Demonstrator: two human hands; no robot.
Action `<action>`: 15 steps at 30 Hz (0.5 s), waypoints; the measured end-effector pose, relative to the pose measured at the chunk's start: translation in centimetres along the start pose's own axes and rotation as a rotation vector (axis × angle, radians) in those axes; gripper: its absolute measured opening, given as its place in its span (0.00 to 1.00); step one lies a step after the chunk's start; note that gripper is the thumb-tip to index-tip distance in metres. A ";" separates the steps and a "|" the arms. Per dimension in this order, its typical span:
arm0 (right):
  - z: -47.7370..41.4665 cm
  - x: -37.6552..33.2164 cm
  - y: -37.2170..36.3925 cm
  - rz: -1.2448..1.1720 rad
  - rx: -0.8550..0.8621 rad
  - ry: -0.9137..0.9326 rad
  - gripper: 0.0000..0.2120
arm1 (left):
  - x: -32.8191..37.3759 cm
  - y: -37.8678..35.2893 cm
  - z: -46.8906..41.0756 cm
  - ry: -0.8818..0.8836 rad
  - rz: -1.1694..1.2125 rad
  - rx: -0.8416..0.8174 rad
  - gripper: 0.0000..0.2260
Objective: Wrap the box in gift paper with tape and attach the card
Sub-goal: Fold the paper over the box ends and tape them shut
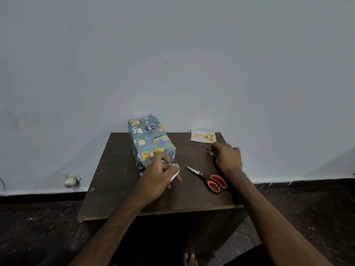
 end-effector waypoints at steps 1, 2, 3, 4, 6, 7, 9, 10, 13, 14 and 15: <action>0.3 0.3 -0.1 0.027 -0.040 -0.010 0.13 | 0.0 -0.1 0.0 0.002 -0.004 -0.004 0.08; 0.6 0.8 -0.3 0.036 -0.085 -0.036 0.13 | 0.1 -0.1 0.0 0.002 -0.013 -0.008 0.08; 0.8 1.3 -0.4 0.020 -0.133 -0.072 0.13 | 0.1 -0.1 -0.1 0.002 -0.022 -0.011 0.08; 1.1 1.9 -0.3 -0.019 -0.180 -0.102 0.14 | 0.1 -0.1 -0.1 0.003 -0.026 -0.013 0.08; 1.5 2.7 -0.5 -0.156 -0.231 -0.123 0.15 | 0.1 -0.2 -0.1 0.004 -0.025 -0.014 0.08; 1.6 2.9 -0.5 -0.223 -0.225 -0.120 0.14 | 0.1 -0.2 -0.1 0.004 -0.024 -0.013 0.09; 1.6 3.5 0.1 -0.287 -0.152 -0.131 0.09 | 0.2 -0.1 -0.1 0.002 -0.022 -0.009 0.09; 1.5 3.9 0.4 -0.288 -0.104 -0.163 0.06 | 0.2 -0.1 -0.1 -0.001 -0.023 -0.006 0.09; 1.5 5.1 0.7 -0.236 -0.070 -0.298 0.09 | 0.2 0.1 -0.1 -0.009 -0.034 0.001 0.08; 1.6 5.1 0.6 -0.173 -0.084 -0.314 0.11 | 0.2 0.2 -0.1 -0.010 -0.034 -0.001 0.08; 1.6 4.8 0.8 -0.082 -0.086 -0.302 0.12 | 0.3 0.1 -0.1 -0.014 -0.030 -0.002 0.08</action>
Point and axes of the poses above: each hand's wrist, its own z-axis away from the middle knuckle, its own y-axis out of the back of the hand, x = y × z, the point moved 10 cm from there along -z, towards the middle knuckle, and after that the axes turned 5 degrees about -y, right-handed, at the moved point
